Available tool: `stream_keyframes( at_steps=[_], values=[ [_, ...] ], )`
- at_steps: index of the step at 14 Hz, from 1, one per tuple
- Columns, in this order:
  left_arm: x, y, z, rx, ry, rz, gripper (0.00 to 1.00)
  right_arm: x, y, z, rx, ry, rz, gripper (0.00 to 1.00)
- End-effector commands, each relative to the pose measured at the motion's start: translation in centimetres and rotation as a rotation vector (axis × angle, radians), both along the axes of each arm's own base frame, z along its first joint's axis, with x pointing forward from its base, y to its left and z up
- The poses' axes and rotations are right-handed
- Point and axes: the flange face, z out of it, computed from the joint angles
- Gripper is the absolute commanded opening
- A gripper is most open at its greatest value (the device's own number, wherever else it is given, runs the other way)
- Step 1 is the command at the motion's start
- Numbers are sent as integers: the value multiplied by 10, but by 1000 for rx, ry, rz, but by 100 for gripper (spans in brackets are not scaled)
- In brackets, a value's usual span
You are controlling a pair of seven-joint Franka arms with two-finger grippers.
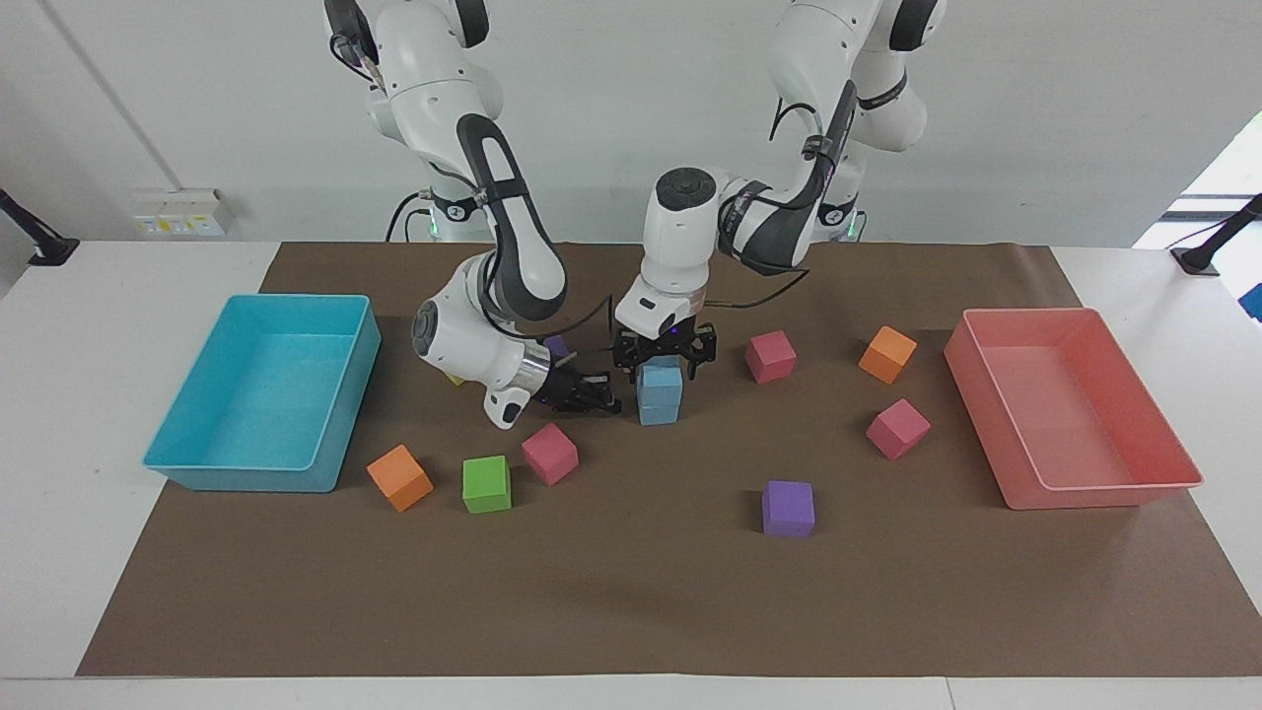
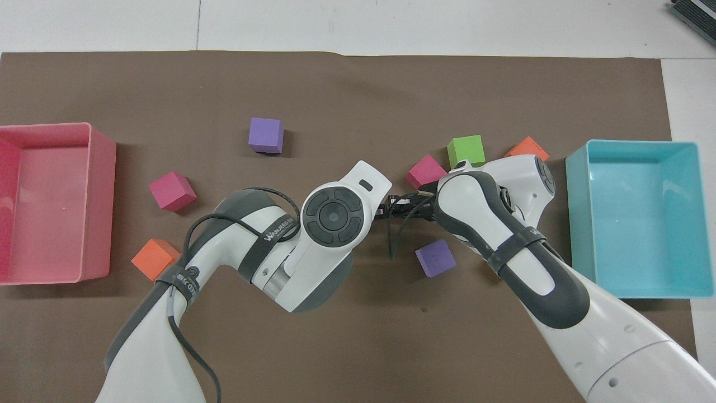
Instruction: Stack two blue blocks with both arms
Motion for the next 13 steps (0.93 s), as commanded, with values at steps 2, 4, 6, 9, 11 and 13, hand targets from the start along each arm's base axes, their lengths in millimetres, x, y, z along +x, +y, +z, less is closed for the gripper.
stream_keyframes(
  at_steps=[2,4,6,9,11,13],
  values=[
    [-1,4,22,9,-31,-3,100,1,-6,-1,27,-19,-8,0],
    [0,18,42,18,-26,8,100,2,-11,-1,33,-15,-9,0],
    [2,36,66,25,-27,3,100,3,-14,-1,40,-7,-9,0],
    [2,72,107,18,2,-29,100,5,-14,9,44,-17,-14,0],
    [10,114,132,36,23,-86,100,7,-19,16,51,-20,-21,0],
    [23,166,155,54,24,-135,100,7,-24,27,68,-15,-19,0]
  ],
)
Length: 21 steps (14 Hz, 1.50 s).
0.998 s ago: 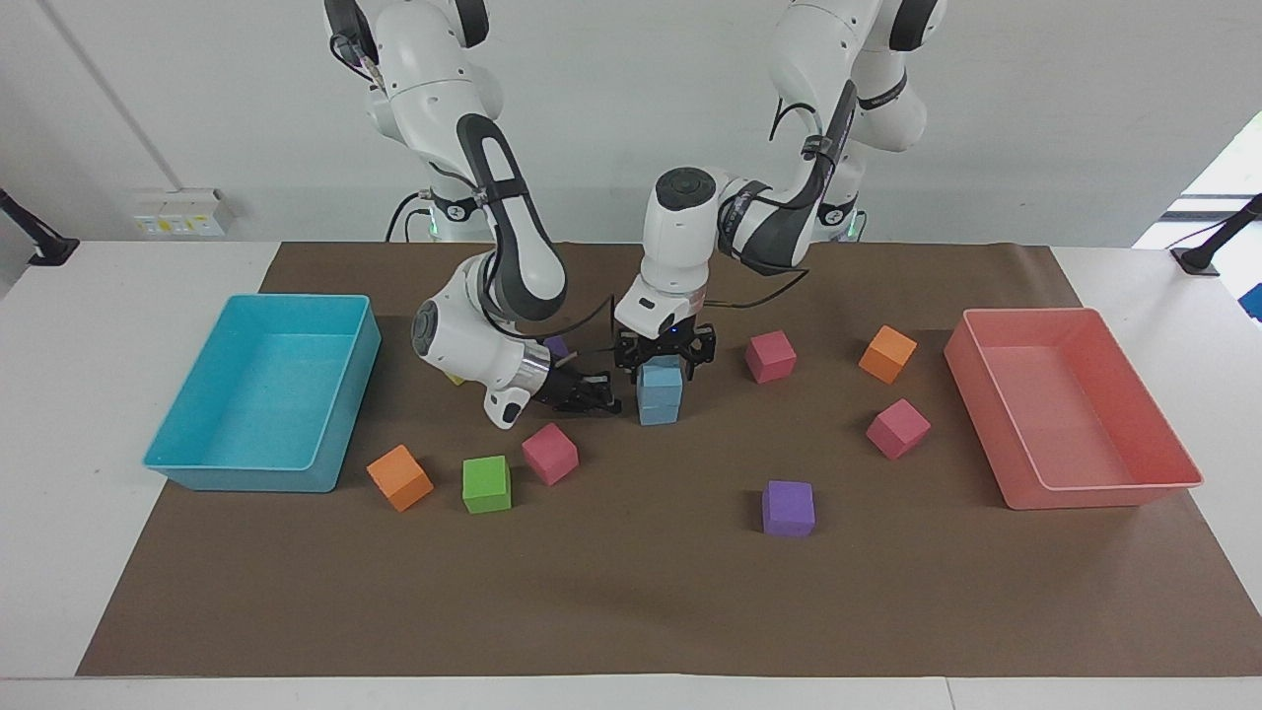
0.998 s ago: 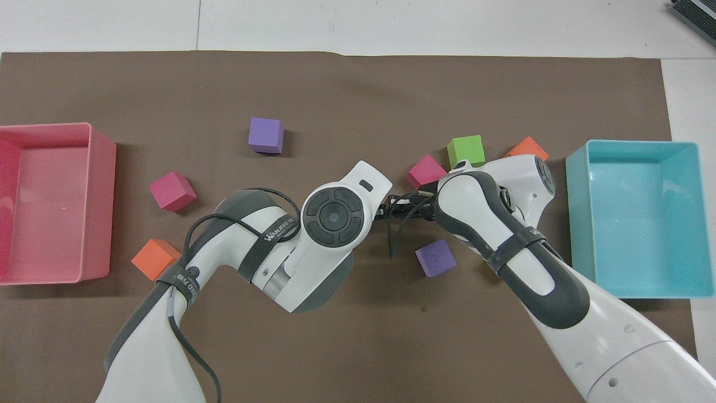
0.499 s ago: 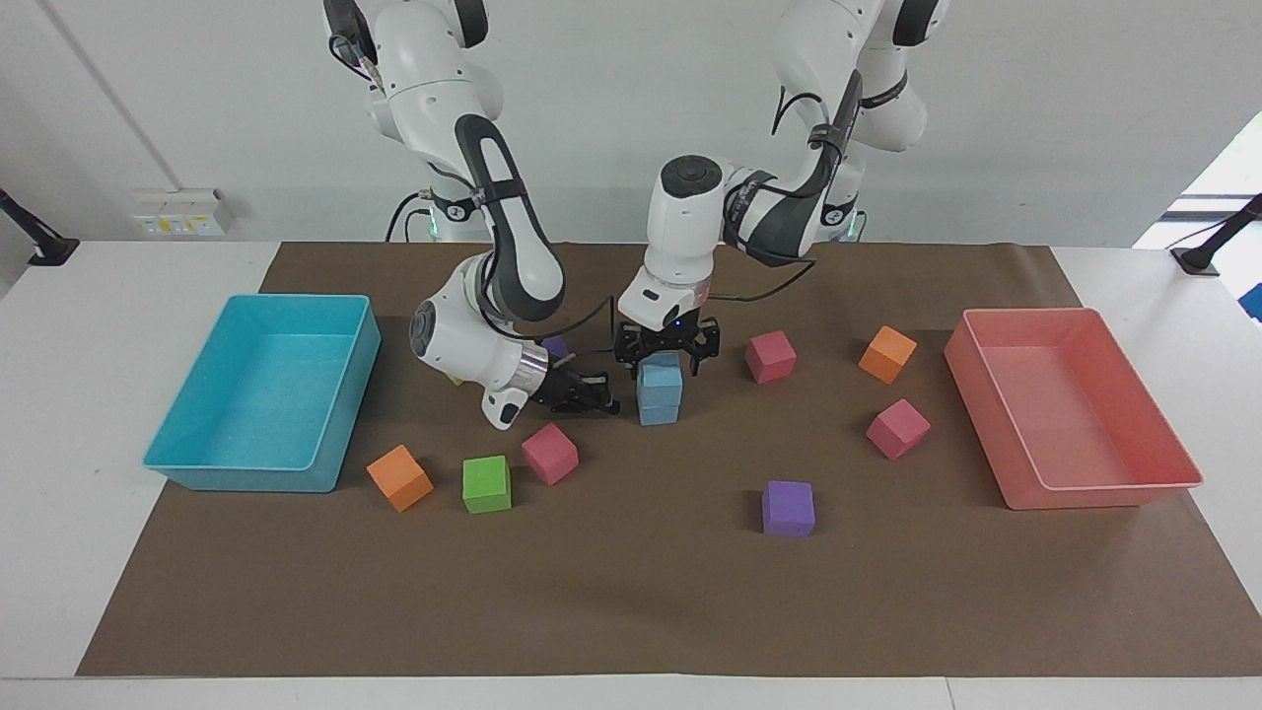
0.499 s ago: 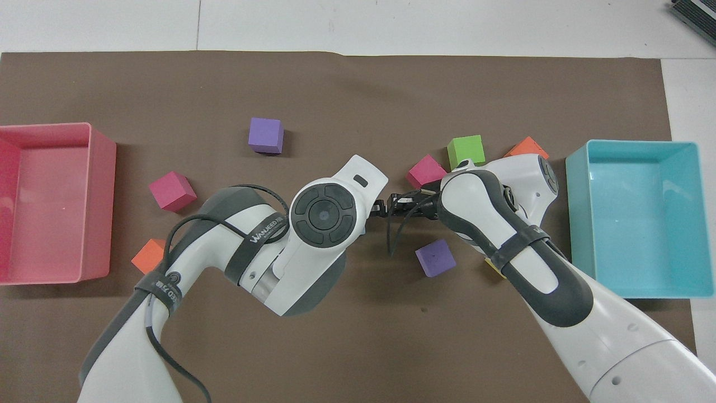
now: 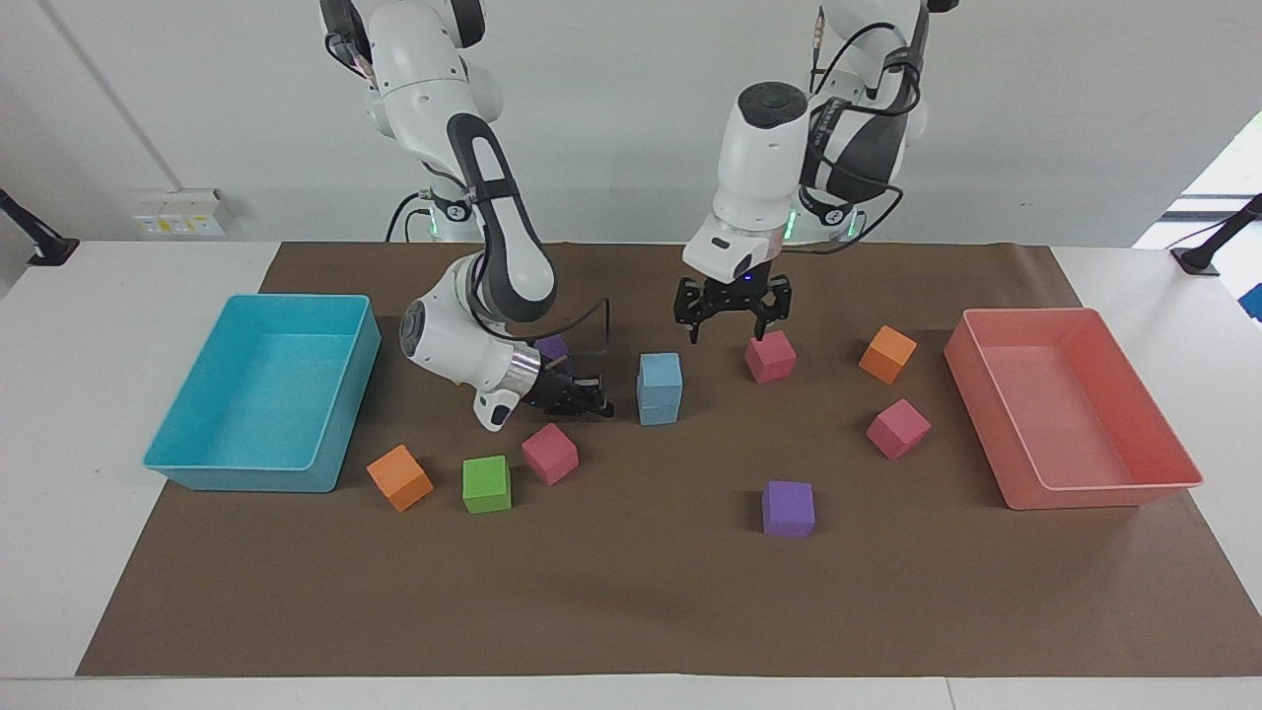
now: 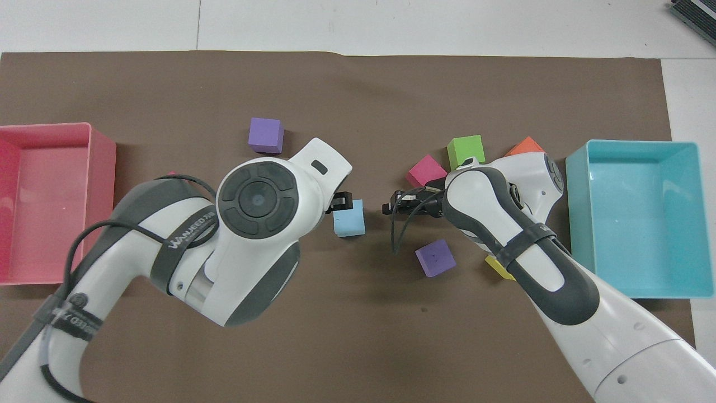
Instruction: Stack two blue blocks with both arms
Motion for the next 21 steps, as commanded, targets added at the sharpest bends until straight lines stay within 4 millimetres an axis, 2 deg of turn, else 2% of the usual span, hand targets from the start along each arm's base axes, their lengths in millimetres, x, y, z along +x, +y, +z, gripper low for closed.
stream_keyframes(
  at_steps=[1,5,7,10,12,15,17,18,21],
  values=[
    [10,70,30,8,17,-60,100,0,-10,20,61,-6,4,0],
    [37,165,72,0,11,-41,100,1,-17,43,52,-13,-22,0],
    [38,201,102,-34,40,-74,100,2,-23,59,20,-23,-25,0],
    [26,234,143,-39,98,-112,100,4,-35,92,-115,-17,-25,0],
    [21,245,155,-38,134,-118,100,6,-44,107,-149,-29,-15,23],
    [14,251,184,-26,134,-125,100,10,-67,127,-263,-74,4,66],
    [21,249,177,-24,144,-132,100,14,-81,146,-353,-78,24,85],
    [21,250,178,-21,144,-130,100,17,-88,155,-393,-76,40,100],
    [14,248,186,14,134,-133,100,17,-108,177,-481,-67,36,100]
  ],
)
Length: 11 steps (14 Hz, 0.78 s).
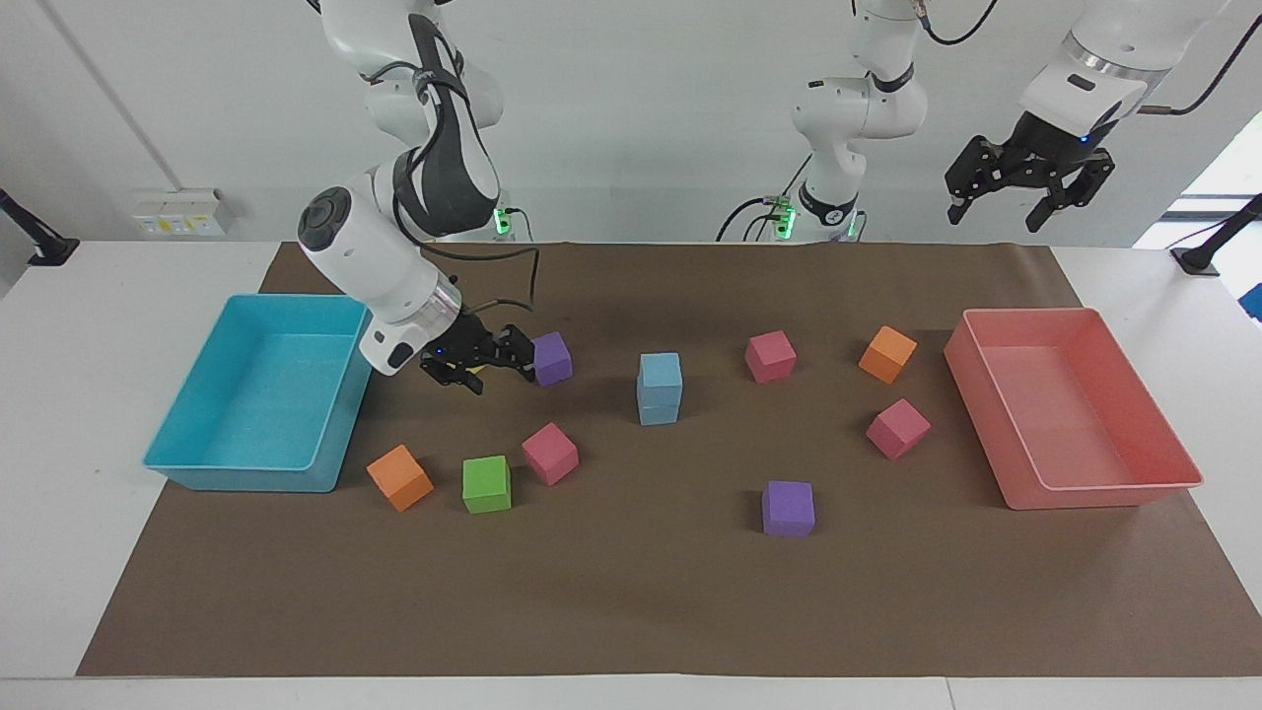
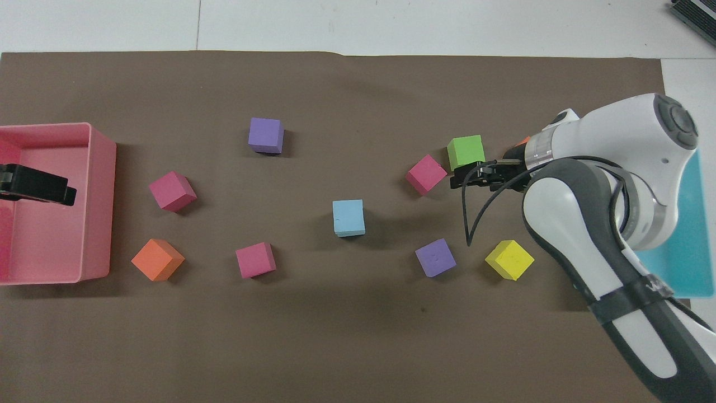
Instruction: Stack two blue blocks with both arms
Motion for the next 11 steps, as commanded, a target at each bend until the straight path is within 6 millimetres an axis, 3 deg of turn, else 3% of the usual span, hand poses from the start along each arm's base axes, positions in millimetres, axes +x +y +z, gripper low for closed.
stream_keyframes(
  at_steps=[1,3,5,11],
  values=[
    [-4,3,11,21,0,-13,100,-3,-14,23,-110,-4,-28,100],
    [-8,3,9,20,3,-10,100,-7,-8,36,-218,-29,-63,100],
    [-10,4,9,21,12,-9,100,-11,15,54,-291,-66,-87,100],
    [-20,6,4,22,23,-4,100,-22,-7,131,-321,-89,-126,100]
  ],
)
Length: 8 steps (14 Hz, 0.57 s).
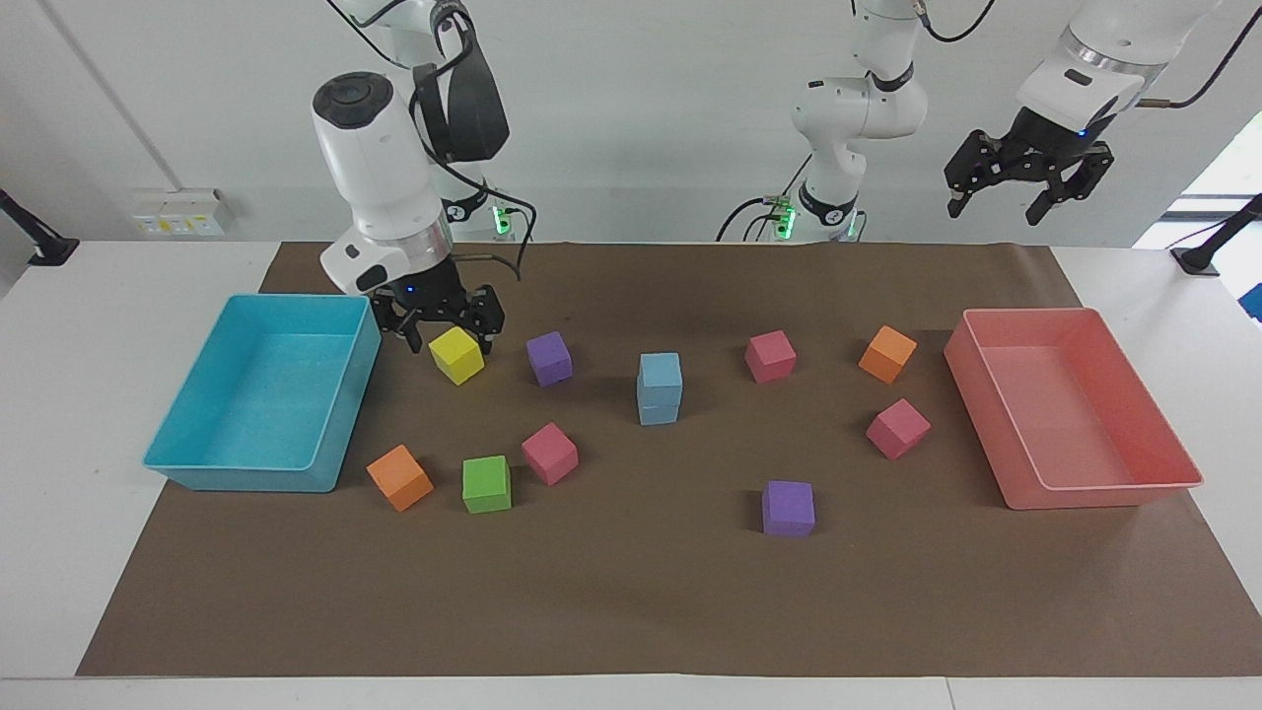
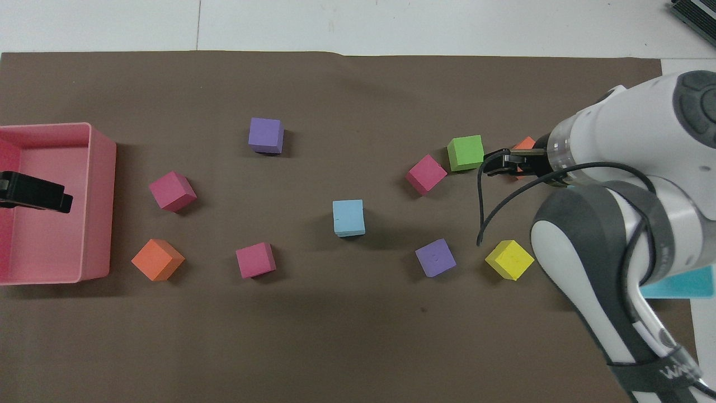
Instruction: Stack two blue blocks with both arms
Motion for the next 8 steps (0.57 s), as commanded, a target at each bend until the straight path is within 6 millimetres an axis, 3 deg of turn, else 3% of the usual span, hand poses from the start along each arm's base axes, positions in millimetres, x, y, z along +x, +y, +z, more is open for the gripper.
stream_keyframes(
  at_steps=[1,4,7,8],
  values=[
    [-11,3,3,12,0,-3,100,-8,-19,35,-23,3,-32,100],
    [-11,4,2,11,6,2,100,-20,-39,70,-32,27,-54,100],
    [-10,4,3,10,-3,-4,100,-27,-59,86,-39,69,-60,100],
    [-10,4,3,10,-4,-2,100,-32,-74,94,-37,64,-63,100]
  ],
)
